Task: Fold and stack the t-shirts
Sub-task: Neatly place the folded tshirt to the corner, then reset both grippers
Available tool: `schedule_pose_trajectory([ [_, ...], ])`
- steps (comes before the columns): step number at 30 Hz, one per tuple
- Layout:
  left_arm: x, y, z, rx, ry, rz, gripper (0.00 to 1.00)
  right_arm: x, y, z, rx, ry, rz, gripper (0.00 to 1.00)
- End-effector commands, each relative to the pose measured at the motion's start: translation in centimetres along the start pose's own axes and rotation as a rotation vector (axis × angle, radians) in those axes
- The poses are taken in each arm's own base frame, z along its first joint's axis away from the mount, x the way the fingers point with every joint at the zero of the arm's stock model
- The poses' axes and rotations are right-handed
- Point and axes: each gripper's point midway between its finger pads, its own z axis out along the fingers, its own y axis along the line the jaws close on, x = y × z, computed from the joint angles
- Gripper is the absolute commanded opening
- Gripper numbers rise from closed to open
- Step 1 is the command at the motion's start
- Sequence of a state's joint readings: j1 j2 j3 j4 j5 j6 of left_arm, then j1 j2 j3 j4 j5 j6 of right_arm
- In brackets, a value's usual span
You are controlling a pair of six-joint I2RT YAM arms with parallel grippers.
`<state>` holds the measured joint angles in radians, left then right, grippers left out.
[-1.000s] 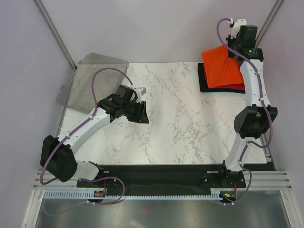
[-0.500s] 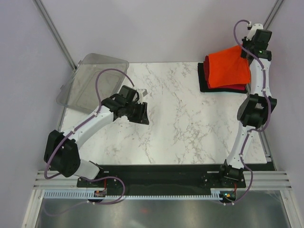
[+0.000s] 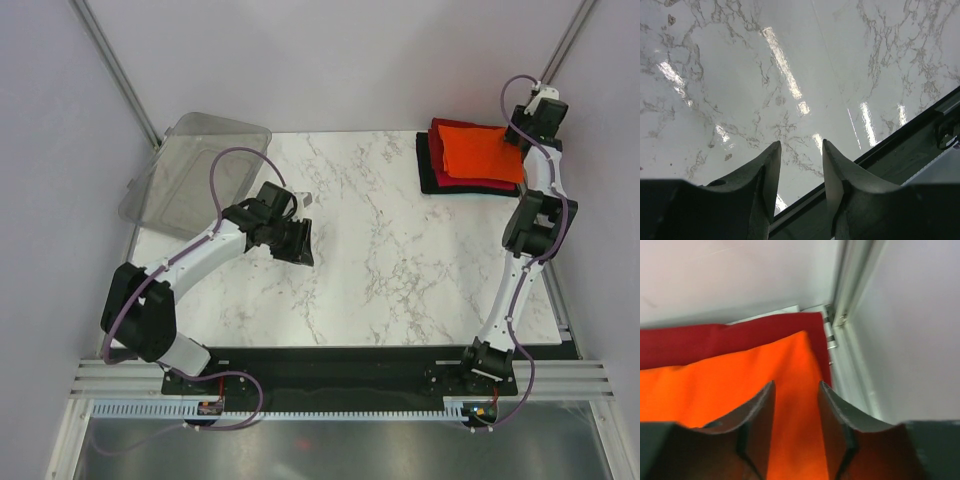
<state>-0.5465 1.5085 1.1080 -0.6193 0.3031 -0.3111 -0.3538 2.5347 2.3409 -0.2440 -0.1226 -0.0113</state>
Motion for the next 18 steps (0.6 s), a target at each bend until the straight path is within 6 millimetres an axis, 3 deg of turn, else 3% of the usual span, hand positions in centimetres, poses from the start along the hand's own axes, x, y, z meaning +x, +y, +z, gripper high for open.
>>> schedule_pose_trajectory([
  [1,-2.1,-0.6,-1.1,0.002,-0.075,0.027,0.47,-8.0,2.6,-4.2,-0.044,-0.173,0.057,0.51],
  [2,-2.6,-0.9,-1.3,0.007,-0.085,0.032,0.47,-6.9,2.7,-4.5,-0.04,-0.141,0.07,0.56],
  [3,-2.9,-1.1,-1.5,0.014,-0.092,0.037,0.47,-6.9,2.4,-5.1,-0.005,-0.132,0.102,0.59],
  [4,-3.7,-1.5,-2.0,0.021,-0.115,0.041,0.47,-8.7,2.4,-7.0,0.007,-0.16,0.111,0.61],
  [6,-4.6,-2.2,-2.8,0.036,-0.147,0.049,0.47,-7.7,1.7,-8.5,0.068,-0.12,0.156,0.67],
  [7,-5.6,-2.9,-4.0,0.05,-0.191,0.057,0.47,-8.9,1.8,-10.3,0.078,-0.132,0.167,0.69],
  [9,-7.1,-3.6,-5.4,0.056,-0.255,0.071,0.47,-7.6,1.6,-11.8,0.106,-0.066,0.19,0.78],
  [10,-8.3,-4.2,-6.7,0.063,-0.312,0.087,0.47,-8.5,1.7,-13.5,0.116,-0.08,0.222,0.81],
  [11,-9.0,-4.4,-7.3,0.06,-0.348,0.099,0.47,-6.4,1.8,-13.8,0.116,-0.032,0.233,0.97],
  [12,-10.4,-4.3,-8.0,0.04,-0.418,0.108,0.47,-5.8,2.2,-14.6,0.109,-0.014,0.242,0.98],
  [13,-10.9,-4.1,-8.4,0.027,-0.442,0.102,0.48,-6.9,3.0,-16.7,0.09,-0.033,0.266,0.98],
  [14,-11.4,-4.1,-8.8,0.024,-0.457,0.096,0.48,-5.0,3.4,-17.4,0.091,0.015,0.285,0.98],
  [15,-11.6,-4.6,-9.2,0.055,-0.458,0.093,0.48,-5.3,5.1,-20.0,0.035,0.035,0.295,0.98],
  [16,-11.9,-5.3,-9.6,0.083,-0.464,0.098,0.48,-4.6,7.2,-21.3,-0.012,0.071,0.29,0.98],
  [17,-11.8,-6.0,-10.2,0.118,-0.469,0.107,0.48,-2.4,8.6,-22.5,-0.034,0.14,0.284,0.98],
  [18,-11.6,-6.9,-10.8,0.159,-0.469,0.114,0.48,-2.1,10.1,-25.6,-0.064,0.172,0.271,0.98],
])
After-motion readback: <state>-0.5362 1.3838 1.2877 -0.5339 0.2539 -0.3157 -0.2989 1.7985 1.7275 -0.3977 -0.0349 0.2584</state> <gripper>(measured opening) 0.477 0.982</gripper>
